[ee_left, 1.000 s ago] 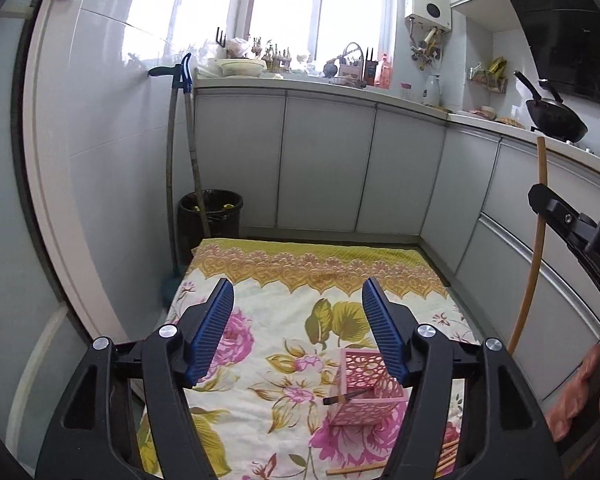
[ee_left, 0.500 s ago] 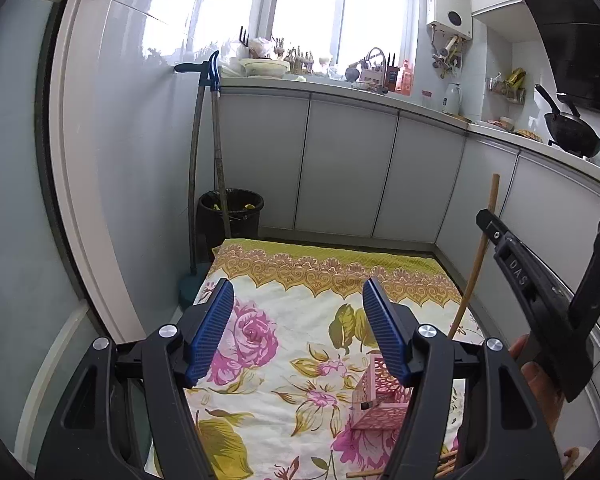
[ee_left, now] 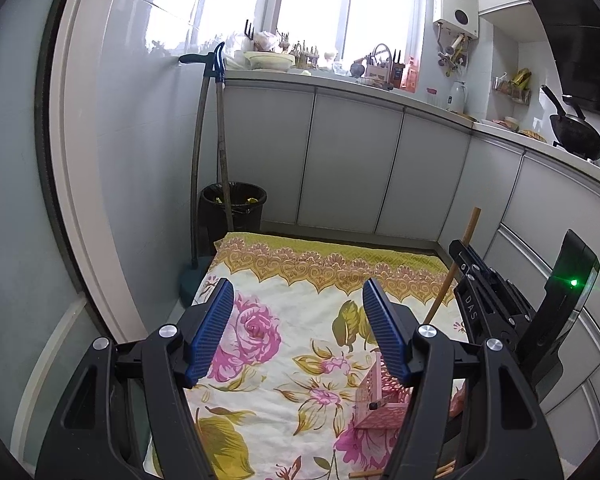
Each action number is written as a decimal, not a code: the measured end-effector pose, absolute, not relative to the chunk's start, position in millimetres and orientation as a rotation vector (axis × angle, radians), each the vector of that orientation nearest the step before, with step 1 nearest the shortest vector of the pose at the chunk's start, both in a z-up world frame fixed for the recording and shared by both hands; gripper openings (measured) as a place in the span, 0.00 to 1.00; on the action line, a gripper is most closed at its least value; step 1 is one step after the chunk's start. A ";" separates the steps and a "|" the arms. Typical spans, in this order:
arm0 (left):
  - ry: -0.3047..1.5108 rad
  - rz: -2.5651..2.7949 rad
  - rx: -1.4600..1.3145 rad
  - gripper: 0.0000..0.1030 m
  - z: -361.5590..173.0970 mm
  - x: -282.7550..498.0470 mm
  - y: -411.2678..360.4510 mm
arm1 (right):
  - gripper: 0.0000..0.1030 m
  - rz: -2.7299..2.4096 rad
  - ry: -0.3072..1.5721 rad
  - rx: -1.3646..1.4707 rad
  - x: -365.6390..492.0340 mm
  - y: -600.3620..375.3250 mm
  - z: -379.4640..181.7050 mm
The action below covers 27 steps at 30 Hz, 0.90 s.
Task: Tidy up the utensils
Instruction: 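Lower the bamboo chopstick into the pink holder and open the right tool, then grasp another bamboo chopstick from the pile with the left tool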
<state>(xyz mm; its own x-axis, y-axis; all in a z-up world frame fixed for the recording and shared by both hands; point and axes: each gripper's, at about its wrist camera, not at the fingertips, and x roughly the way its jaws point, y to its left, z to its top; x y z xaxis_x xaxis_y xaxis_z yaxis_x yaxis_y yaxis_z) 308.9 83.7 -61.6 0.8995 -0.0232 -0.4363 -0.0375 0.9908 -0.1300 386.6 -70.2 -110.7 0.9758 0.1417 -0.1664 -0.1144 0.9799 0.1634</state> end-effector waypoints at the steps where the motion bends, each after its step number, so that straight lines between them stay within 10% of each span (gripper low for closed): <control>1: 0.451 0.007 -0.137 0.62 -60.9 308.5 83.6 | 0.08 0.130 0.179 0.151 386.6 -69.3 -110.5; 7: 0.434 0.005 -0.151 0.62 -55.5 303.2 87.0 | 0.17 0.111 0.186 0.128 378.5 -67.5 -101.9; 18: 0.504 -0.228 -0.043 0.71 -45.1 267.0 40.4 | 0.89 -0.123 0.258 0.072 278.7 -128.6 -57.8; 27: 0.661 -0.519 0.268 0.71 -82.5 215.4 -51.1 | 0.91 -0.253 0.464 0.246 152.5 -210.2 -68.0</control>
<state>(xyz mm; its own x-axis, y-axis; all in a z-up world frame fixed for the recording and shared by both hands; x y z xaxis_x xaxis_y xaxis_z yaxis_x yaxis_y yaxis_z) 215.4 -51.1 -82.5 0.6693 -0.3711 -0.6436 0.5369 0.8404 0.0738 152.5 -210.2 -68.0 0.8644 -0.1836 -0.4680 0.2944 0.9395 0.1753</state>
